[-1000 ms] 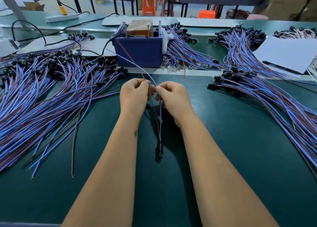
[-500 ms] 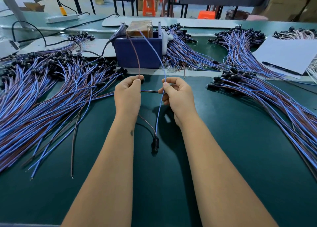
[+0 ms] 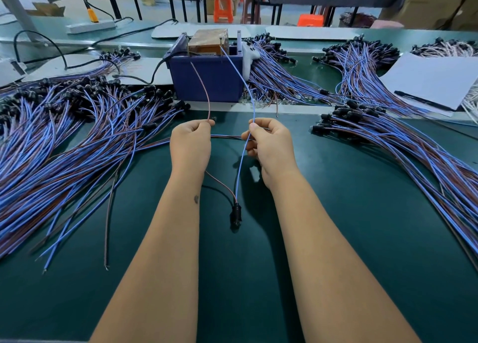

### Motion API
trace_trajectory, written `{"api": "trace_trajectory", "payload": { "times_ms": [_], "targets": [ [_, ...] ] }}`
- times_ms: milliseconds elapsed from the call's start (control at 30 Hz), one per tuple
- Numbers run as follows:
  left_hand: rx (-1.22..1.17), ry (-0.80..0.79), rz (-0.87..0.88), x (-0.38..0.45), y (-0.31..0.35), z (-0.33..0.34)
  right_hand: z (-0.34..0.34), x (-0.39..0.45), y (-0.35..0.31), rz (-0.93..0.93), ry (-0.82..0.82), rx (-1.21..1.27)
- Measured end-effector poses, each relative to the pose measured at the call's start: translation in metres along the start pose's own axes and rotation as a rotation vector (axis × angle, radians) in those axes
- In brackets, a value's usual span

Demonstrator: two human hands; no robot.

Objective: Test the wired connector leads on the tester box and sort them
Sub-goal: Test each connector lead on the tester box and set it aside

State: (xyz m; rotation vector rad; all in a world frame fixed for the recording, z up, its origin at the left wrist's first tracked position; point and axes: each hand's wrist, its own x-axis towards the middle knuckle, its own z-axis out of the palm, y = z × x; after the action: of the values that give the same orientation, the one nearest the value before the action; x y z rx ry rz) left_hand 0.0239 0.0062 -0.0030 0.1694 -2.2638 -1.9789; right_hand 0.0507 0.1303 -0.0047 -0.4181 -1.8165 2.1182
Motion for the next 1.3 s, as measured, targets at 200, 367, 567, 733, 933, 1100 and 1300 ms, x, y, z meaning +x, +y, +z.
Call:
{"api": "trace_trajectory", "payload": {
  "times_ms": [200, 367, 567, 733, 933, 1100, 1300],
  "targets": [
    [0.006, -0.001, -0.003, 0.000, 0.001, 0.000, 0.000, 0.000, 0.001, 0.002, 0.000, 0.000],
    [-0.025, 0.019, 0.019, 0.004, 0.000, 0.000, 0.000, 0.001, 0.001, 0.001, -0.004, -0.007],
    [0.000, 0.017, 0.076, 0.011, -0.002, 0.000, 0.001, 0.001, 0.001, 0.000, -0.002, -0.014],
    [-0.008, 0.029, 0.104, 0.019, -0.005, 0.000, 0.002, 0.001, 0.001, -0.004, -0.004, -0.016],
    [-0.021, 0.039, 0.086, 0.025, -0.009, -0.003, 0.002, 0.001, 0.002, -0.005, -0.005, -0.032],
    [-0.023, 0.033, 0.066, 0.026, -0.010, -0.003, 0.002, 0.001, 0.001, 0.004, 0.009, -0.024],
    [-0.002, 0.030, 0.059, 0.027, -0.009, -0.002, 0.003, 0.000, 0.000, 0.016, 0.025, -0.022]
  ]
}}
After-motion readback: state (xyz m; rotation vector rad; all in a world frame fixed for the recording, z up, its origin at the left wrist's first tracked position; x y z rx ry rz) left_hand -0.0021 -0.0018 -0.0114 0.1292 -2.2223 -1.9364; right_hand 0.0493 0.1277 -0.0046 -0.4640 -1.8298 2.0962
